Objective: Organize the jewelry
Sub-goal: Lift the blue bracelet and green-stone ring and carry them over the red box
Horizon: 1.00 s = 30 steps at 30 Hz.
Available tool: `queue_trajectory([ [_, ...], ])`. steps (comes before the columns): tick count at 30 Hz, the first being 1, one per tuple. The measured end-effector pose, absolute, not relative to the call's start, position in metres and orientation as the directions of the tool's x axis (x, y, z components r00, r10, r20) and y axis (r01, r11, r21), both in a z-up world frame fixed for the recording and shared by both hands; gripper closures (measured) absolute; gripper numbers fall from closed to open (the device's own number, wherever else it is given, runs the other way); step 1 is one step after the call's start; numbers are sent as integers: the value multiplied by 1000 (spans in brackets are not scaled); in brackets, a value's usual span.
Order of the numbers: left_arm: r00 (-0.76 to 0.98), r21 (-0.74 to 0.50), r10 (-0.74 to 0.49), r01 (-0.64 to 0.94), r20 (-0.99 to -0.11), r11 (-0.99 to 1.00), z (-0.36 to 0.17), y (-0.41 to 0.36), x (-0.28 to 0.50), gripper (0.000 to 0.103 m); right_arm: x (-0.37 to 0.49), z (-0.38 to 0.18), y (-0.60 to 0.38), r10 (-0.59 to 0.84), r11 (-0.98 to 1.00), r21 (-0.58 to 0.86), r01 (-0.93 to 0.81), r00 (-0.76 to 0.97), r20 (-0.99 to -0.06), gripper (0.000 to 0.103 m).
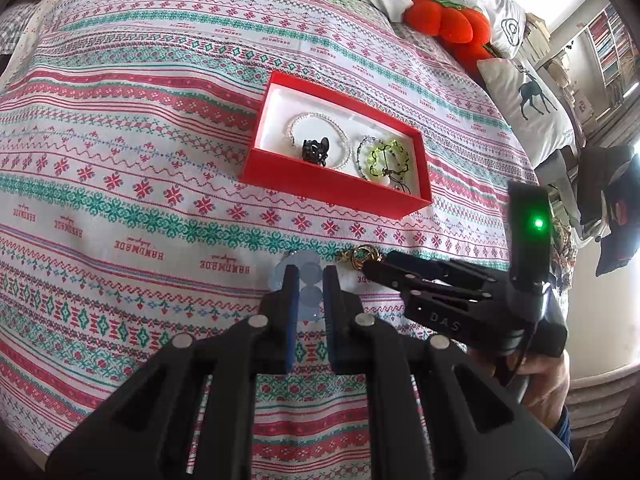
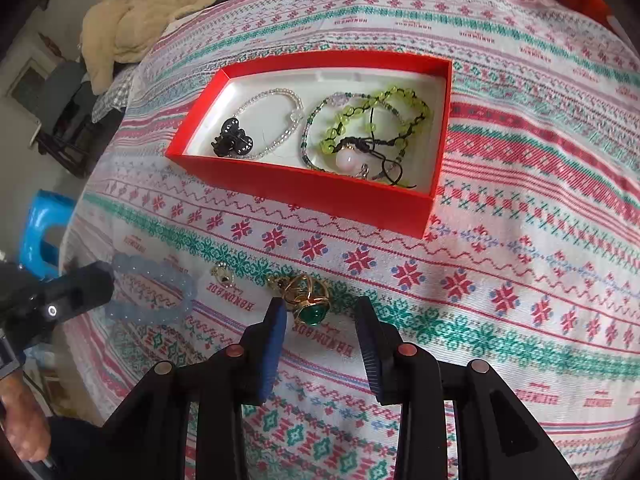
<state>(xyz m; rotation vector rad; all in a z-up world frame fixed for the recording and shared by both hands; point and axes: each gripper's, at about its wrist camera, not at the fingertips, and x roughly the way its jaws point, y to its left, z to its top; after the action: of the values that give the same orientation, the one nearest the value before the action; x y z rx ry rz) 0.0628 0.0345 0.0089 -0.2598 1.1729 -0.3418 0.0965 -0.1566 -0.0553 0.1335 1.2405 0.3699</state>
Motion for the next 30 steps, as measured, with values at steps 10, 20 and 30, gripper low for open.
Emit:
queue_trajectory([
  [10,354,-371,-389,122,-851,921,12,38,64,90,79,-5,-155,387,915,301,-268,379,-841,82],
  [20,363,-370,-390,127,-846,920,15,36,64,90,84,-4,-162,456,880,357,-312,353,-817,82],
  [30,387,-387,-407,134,-827,912,23,37,64,90,77,12,-159,484,863,351,-365,391,-783,82],
])
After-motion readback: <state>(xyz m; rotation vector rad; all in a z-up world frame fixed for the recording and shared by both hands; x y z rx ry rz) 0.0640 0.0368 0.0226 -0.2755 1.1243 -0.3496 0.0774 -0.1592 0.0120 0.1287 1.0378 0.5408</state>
